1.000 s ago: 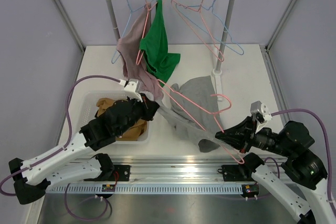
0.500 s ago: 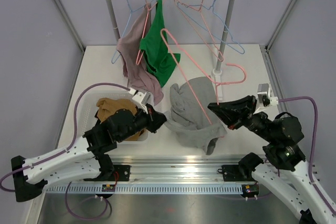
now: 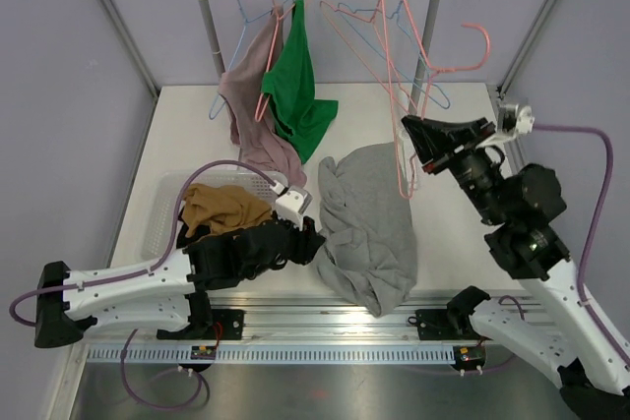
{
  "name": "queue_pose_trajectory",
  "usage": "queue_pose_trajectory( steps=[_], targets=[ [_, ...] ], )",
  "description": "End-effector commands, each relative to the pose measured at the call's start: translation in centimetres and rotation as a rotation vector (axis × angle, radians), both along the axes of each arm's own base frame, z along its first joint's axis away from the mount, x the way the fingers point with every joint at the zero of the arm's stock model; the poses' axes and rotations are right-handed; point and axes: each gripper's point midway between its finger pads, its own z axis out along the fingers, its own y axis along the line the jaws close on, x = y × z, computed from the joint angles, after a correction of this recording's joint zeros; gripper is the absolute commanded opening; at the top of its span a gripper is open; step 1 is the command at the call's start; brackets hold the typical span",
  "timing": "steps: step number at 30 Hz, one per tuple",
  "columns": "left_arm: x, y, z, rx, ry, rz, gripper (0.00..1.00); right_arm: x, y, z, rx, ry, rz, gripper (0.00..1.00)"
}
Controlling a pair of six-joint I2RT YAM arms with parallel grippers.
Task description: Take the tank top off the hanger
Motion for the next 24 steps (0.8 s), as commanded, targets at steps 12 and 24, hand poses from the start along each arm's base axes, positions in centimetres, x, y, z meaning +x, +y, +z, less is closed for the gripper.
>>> queue_pose_trajectory(
  steps=[12, 24],
  targets=[
    [2.8, 11.8, 8.3, 0.276, -0.129, 0.354, 0.99, 5.8, 4.6, -4.9, -0.377, 0.547, 0.021, 0.00],
    [1.4, 15.5, 7.1, 0.252, -0.145, 0.335, 0.99, 16.5, 6.9, -2.8, -0.402, 0.605, -0.094, 0.00]
  ],
)
